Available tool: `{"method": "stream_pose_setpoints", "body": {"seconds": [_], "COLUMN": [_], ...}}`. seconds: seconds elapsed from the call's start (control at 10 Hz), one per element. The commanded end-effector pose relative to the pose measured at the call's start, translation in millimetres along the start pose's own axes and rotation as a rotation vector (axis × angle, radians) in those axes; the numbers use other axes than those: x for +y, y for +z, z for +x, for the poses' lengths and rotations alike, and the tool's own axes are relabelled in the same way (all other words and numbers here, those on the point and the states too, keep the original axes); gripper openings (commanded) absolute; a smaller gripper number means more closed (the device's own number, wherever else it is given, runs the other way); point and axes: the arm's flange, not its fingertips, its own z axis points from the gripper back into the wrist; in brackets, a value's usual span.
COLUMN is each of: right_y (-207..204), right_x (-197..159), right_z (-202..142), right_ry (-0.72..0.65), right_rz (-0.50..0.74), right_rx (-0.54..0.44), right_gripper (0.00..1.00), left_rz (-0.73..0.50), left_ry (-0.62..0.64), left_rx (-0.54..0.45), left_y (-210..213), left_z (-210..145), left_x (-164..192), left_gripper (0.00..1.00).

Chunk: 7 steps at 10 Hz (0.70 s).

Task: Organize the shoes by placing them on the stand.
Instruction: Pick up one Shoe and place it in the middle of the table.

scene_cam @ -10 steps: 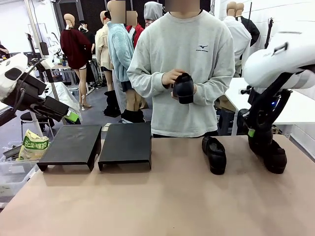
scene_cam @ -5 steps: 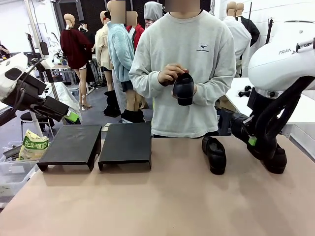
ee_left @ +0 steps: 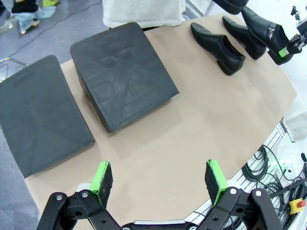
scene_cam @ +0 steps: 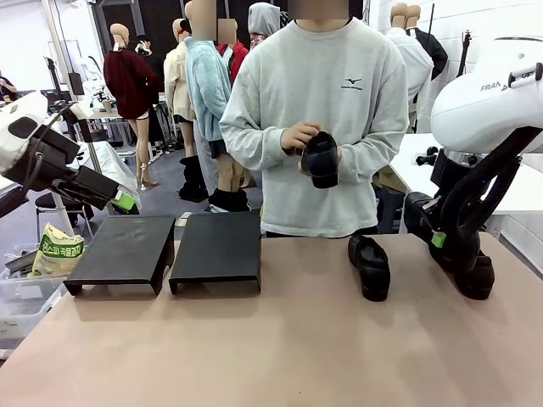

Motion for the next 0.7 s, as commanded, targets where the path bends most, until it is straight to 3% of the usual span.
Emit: {"method": "stream_pose_setpoints", "body": {"seconds": [0.0,0.2,0.4,0.6], "right_y": [9.3,18.0,23.4,20.5], "right_x": [31.6,106.2,155.5,200.3], "right_z": [-11.4,-34.7,-48.5,-53.2], "right_ry": [-0.093,-0.092,-0.1,-0.123], "right_rz": [-0.145,-0.147,-0.088,0.078], "right_rx": [-0.006,-0.026,-0.074,-0.036], "right_gripper": [0.0,0.0,0.0,0.0], "left_rz": [-0.007,-0.007,-0.007,-0.007], "left_ry": [-0.005,-0.005,-0.005,-0.005], "left_rx": [0.0,0.0,0.0,0.0], "left_y": [0.4,0.4,0.4,0.4], "left_z": [-0.7,-0.7,-0.7,-0.7], "left_x": [2.2,2.2,2.2,2.2], "left_gripper": [1.0,1.0,1.0,1.0]}}
